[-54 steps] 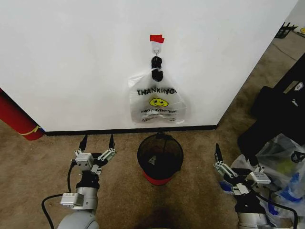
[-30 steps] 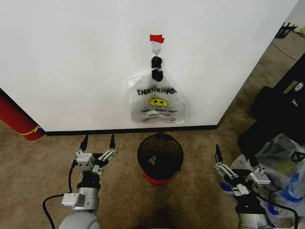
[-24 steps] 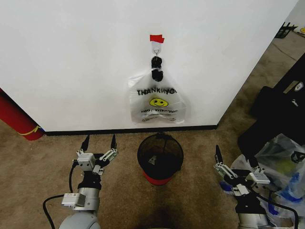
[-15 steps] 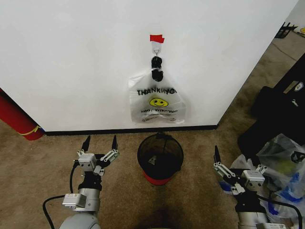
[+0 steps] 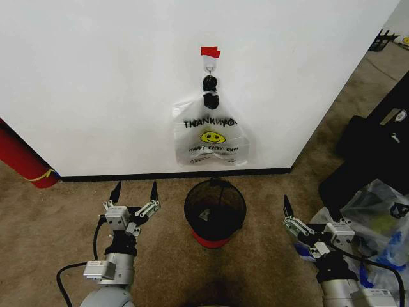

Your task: Pick up the garbage bag from the wall and place it over the trash bin.

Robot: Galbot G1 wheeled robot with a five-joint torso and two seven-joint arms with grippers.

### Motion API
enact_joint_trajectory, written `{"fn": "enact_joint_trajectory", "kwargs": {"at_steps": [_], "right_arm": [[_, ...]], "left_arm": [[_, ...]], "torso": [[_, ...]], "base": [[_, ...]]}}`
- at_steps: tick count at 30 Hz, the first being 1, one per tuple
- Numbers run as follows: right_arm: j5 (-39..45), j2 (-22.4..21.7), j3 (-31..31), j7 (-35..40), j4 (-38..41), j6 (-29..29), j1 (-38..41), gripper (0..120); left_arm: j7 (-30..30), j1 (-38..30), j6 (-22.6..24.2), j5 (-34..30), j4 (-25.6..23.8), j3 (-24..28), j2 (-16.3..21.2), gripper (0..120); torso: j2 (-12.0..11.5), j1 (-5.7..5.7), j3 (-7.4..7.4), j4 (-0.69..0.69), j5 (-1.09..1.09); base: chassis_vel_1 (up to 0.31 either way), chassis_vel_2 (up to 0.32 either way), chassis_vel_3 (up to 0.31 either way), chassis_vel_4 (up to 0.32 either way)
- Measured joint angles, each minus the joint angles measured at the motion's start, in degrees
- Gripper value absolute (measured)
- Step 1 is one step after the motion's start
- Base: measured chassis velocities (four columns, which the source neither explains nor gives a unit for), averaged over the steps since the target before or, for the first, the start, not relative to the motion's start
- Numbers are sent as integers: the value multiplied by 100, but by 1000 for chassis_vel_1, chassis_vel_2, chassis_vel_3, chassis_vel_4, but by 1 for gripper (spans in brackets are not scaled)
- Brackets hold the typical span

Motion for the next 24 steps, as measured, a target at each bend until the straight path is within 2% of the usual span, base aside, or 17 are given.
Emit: {"fn": "enact_joint_trajectory", "kwargs": {"at_steps": [24], "right_arm": [[-102, 182, -91, 53, -44, 256, 21, 100]], "left_arm": [[-26, 69, -31, 74, 12, 38, -37, 100]], "torso": [[0, 0, 0, 0, 0]], "base": [[0, 0, 0, 0]]}}
